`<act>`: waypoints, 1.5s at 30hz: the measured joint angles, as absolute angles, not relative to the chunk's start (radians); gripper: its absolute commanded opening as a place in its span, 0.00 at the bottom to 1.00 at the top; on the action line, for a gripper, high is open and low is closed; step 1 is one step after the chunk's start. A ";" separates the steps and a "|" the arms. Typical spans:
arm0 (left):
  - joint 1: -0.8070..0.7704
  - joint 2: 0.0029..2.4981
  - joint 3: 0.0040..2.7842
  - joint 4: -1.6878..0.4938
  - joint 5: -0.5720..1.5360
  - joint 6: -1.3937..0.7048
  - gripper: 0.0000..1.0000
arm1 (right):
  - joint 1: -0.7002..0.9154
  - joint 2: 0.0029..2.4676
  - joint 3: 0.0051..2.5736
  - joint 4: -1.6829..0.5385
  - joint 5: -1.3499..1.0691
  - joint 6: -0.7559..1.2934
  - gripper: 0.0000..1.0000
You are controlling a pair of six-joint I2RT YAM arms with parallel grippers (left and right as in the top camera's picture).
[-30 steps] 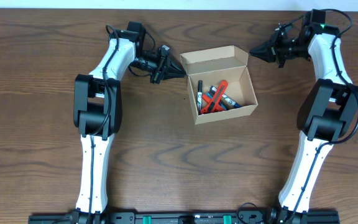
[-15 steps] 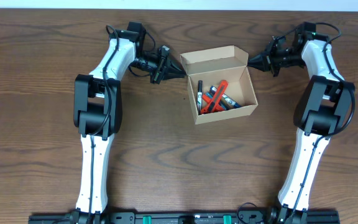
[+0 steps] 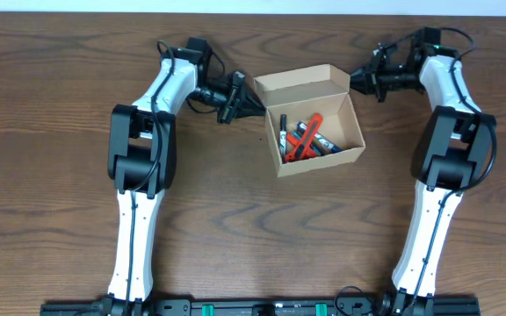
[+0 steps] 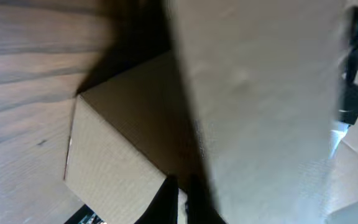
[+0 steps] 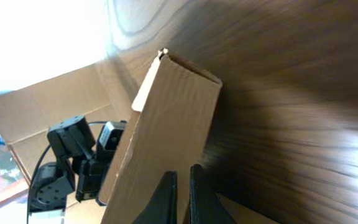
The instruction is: Pack container
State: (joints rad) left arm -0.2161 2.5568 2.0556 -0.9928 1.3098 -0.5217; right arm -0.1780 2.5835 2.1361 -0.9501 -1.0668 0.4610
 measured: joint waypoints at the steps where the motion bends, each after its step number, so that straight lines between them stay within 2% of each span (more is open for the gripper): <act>1: -0.218 2.557 2.055 -0.988 1.312 -0.524 0.06 | -0.173 2.584 2.136 -0.944 -1.069 0.464 0.01; 22: -0.216 2.557 2.052 -0.873 1.328 -0.543 0.06 | -0.173 2.584 2.136 -0.846 -1.184 0.495 0.01; 30: -0.219 2.557 2.059 -0.860 1.335 -0.482 0.06 | -0.170 2.584 2.136 -0.636 -1.337 0.556 0.02; 37: -0.218 2.557 2.159 -0.868 1.332 -0.451 0.06 | -0.171 2.584 2.136 -0.521 -1.417 0.642 0.01; 45: -0.219 2.555 2.311 -0.920 1.335 -0.429 0.06 | -0.170 2.550 2.136 -0.495 -1.448 0.689 0.01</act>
State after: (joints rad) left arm -0.2188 2.5546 2.3108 -0.9203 1.3346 -0.4290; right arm -0.1703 2.5504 2.1361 -0.4946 -1.4483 0.6888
